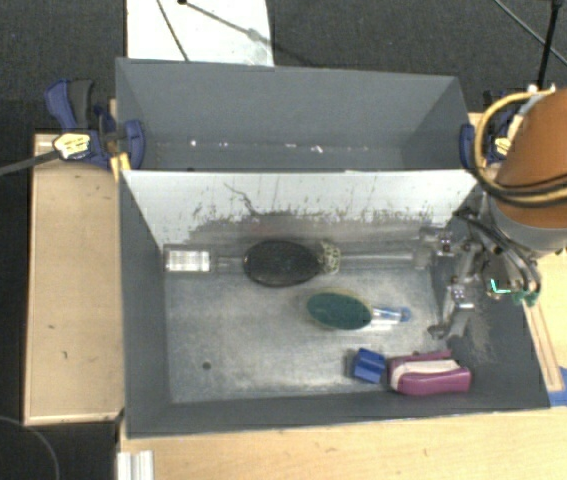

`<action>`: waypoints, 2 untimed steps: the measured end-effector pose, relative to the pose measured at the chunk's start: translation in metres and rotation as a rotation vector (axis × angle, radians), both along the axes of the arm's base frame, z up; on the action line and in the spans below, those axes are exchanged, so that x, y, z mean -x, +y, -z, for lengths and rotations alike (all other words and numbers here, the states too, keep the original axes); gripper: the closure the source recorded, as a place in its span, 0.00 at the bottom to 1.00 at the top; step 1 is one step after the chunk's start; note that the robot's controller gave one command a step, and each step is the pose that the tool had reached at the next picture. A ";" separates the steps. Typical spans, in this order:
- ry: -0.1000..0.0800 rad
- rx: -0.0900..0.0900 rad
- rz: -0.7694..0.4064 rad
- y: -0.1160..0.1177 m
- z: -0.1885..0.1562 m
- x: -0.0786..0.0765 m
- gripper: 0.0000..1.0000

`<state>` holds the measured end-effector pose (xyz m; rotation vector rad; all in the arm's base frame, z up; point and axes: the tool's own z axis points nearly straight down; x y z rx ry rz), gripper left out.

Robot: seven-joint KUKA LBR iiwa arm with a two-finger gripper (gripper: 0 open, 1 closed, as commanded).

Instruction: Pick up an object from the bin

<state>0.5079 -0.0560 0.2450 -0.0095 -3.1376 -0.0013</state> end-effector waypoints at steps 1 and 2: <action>0.002 -0.002 0.061 0.088 0.120 0.017 0.00; -0.023 0.003 -0.020 0.010 0.170 -0.041 0.00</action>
Offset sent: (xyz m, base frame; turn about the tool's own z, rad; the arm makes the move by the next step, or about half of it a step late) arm -0.0154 0.0836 -0.1156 0.0667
